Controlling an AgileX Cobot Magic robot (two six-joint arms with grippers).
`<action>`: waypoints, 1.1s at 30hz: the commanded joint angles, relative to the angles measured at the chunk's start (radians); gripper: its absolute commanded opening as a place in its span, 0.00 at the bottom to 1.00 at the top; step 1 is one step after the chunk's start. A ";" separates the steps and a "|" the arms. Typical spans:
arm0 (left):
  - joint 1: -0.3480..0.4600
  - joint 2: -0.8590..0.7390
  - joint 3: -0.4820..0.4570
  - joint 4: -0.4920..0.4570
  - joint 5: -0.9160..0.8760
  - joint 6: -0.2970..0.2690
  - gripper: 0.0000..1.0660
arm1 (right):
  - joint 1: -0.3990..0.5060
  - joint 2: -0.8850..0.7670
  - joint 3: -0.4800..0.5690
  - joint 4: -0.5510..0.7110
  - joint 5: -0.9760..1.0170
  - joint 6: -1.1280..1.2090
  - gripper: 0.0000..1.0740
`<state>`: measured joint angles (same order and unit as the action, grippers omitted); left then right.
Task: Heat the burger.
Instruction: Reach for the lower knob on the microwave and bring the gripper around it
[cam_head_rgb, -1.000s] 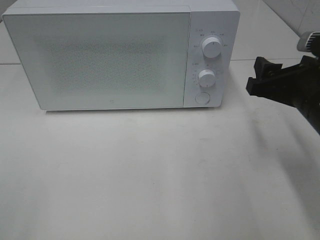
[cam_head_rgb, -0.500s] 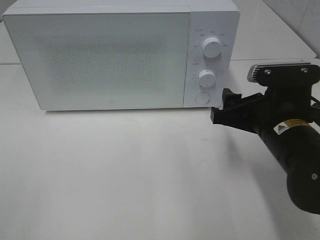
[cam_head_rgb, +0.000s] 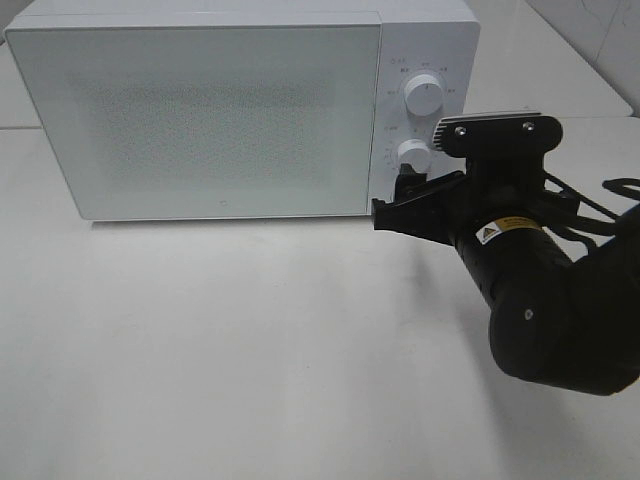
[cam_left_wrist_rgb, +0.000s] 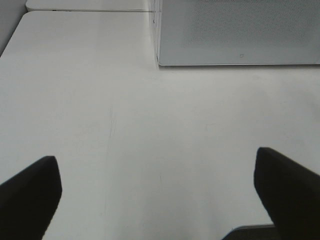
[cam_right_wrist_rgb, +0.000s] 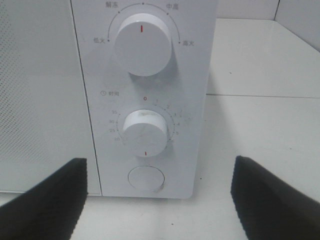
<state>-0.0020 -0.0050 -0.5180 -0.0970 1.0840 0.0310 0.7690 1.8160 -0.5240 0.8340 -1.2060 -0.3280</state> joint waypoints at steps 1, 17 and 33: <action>0.003 -0.025 0.002 -0.002 -0.014 -0.002 0.94 | 0.000 0.036 -0.051 -0.001 -0.157 -0.012 0.71; 0.003 -0.025 0.002 -0.002 -0.014 -0.002 0.94 | -0.071 0.150 -0.201 -0.031 -0.102 0.002 0.71; 0.003 -0.025 0.002 -0.002 -0.014 -0.002 0.94 | -0.105 0.252 -0.289 -0.065 -0.054 0.037 0.71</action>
<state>-0.0020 -0.0050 -0.5180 -0.0970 1.0840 0.0310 0.6650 2.0690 -0.8040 0.7800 -1.2150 -0.3020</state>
